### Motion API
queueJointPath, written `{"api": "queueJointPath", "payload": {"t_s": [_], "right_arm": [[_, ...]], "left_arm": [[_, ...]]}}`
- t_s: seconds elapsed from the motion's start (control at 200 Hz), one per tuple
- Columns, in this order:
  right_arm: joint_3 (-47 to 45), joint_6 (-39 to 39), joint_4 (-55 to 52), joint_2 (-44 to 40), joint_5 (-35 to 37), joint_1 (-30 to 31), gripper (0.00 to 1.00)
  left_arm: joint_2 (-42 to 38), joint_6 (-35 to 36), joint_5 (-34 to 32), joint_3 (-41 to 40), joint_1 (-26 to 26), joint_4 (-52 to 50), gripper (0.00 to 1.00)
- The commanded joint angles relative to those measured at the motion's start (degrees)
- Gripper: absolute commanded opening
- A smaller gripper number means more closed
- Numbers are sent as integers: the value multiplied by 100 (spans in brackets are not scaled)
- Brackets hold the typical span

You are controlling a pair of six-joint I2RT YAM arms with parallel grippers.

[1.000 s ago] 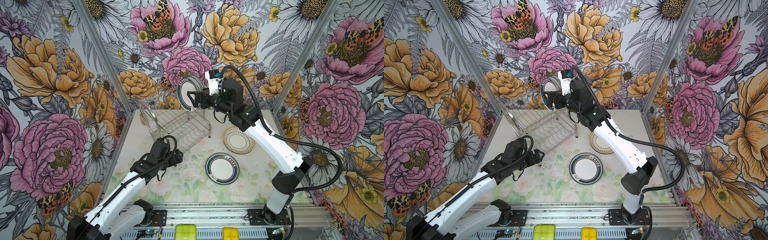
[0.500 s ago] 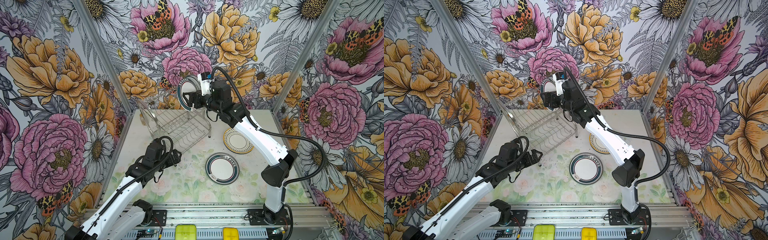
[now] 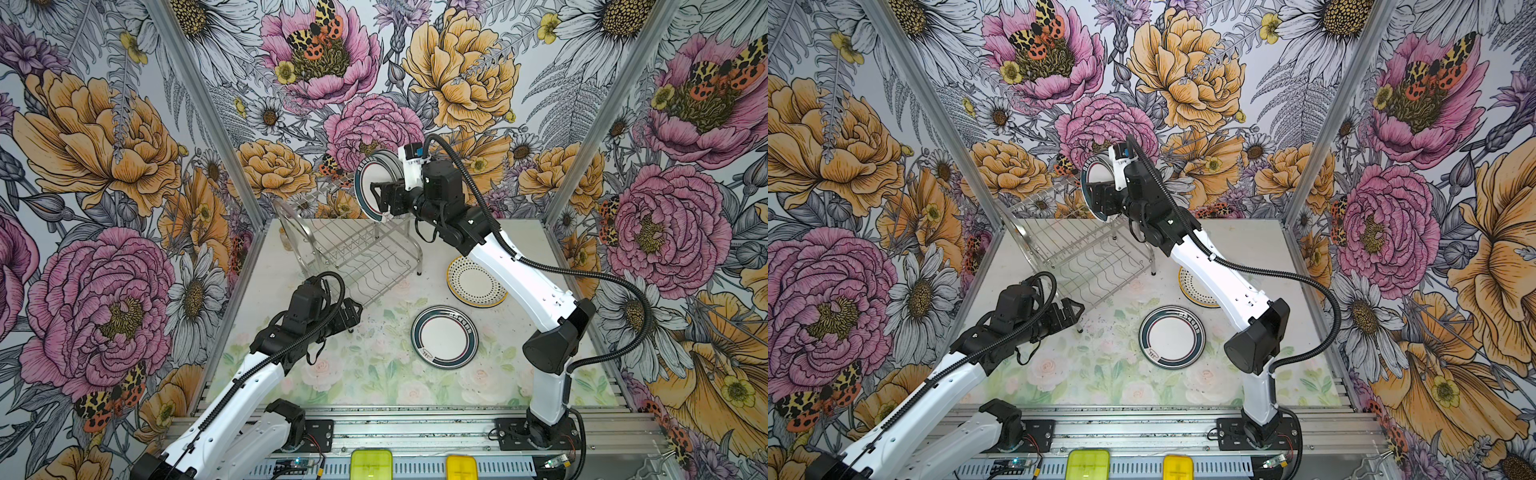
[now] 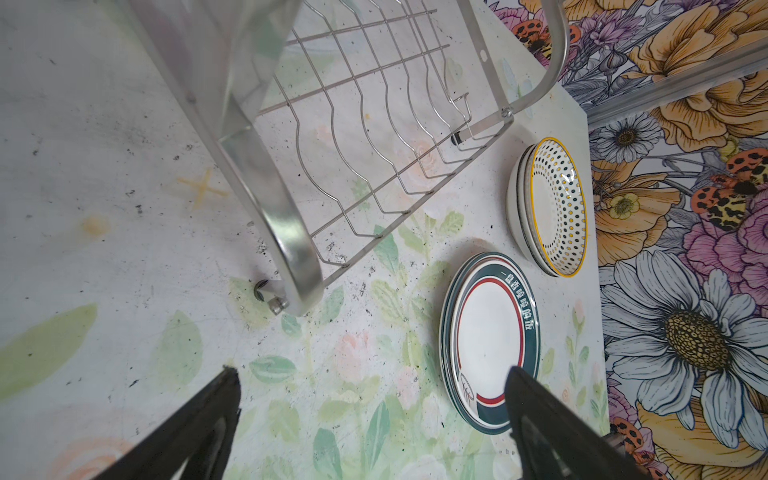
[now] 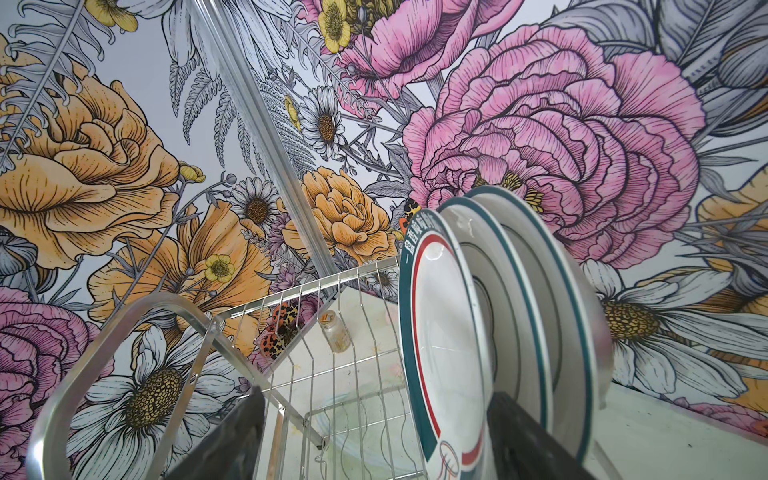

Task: Unload the plates from the dish rack
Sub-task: Pick up the plate from the dish rack.

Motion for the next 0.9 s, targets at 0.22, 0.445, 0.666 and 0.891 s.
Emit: {"api": "queueJointPath", "payload": {"t_s": [0.22, 0.445, 0.666, 0.891], "right_arm": [[239, -121, 26, 188, 172, 33, 83], [305, -96, 18, 318, 163, 20, 80], [307, -94, 18, 416, 185, 7, 75], [181, -269, 19, 238, 498, 7, 75]], "left_arm": [[-189, 124, 183, -55, 183, -77, 99], [-223, 155, 251, -59, 251, -74, 99], [-213, 174, 274, -59, 276, -77, 99], [-230, 196, 274, -77, 318, -70, 99]]}}
